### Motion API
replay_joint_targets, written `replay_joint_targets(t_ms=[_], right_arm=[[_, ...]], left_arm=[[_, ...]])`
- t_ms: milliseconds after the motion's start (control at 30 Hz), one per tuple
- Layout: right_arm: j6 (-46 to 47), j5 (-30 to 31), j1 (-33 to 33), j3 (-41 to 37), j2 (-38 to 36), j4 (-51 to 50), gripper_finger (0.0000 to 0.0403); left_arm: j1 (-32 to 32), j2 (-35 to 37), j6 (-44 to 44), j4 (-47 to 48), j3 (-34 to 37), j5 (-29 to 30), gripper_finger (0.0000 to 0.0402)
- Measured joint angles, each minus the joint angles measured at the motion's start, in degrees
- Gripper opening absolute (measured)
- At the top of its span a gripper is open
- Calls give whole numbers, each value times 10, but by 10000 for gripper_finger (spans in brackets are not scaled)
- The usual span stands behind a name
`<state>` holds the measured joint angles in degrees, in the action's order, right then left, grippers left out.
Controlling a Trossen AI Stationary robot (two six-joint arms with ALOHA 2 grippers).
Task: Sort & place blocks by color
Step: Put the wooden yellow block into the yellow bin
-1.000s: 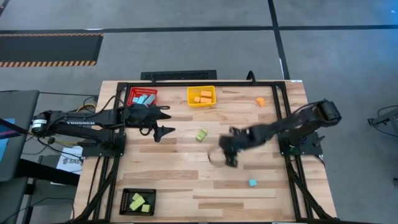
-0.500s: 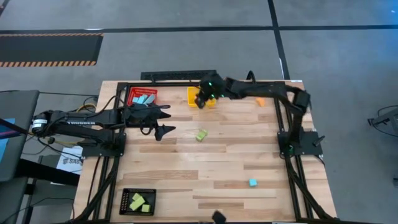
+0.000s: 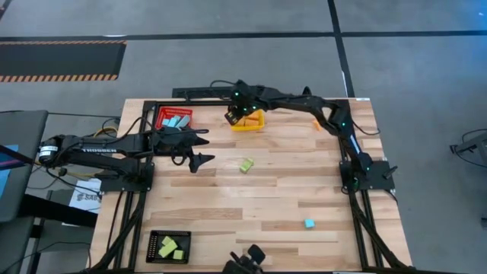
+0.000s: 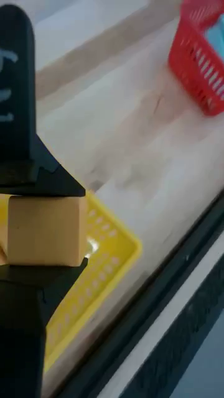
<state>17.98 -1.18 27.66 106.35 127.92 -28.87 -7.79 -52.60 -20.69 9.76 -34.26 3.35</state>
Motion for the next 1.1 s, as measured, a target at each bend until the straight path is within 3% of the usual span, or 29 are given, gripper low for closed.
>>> replay_joint_targets(t_ms=[67,300,433,733,900,967,1100], right_arm=[[-1,9,2,14,3,-27,135],[0,11,5,19,6,-22,278],[2,10,11,19,-1,-52,313],[-85,106,53,2,-125,-287,302],[-89,113,114,-110,-212,-345,295],[-74,91,139,-179,-244,-341,295],[-63,-49,140,-309,-307,-251,295]], left_arm=[[0,0,0,2,0,-4,348],[0,0,0,4,0,-16,348],[0,0,0,5,0,-16,348],[0,0,-1,16,0,-15,348],[0,0,-4,10,0,-15,348],[0,0,-5,10,0,-14,348],[0,0,-6,10,0,-13,348]])
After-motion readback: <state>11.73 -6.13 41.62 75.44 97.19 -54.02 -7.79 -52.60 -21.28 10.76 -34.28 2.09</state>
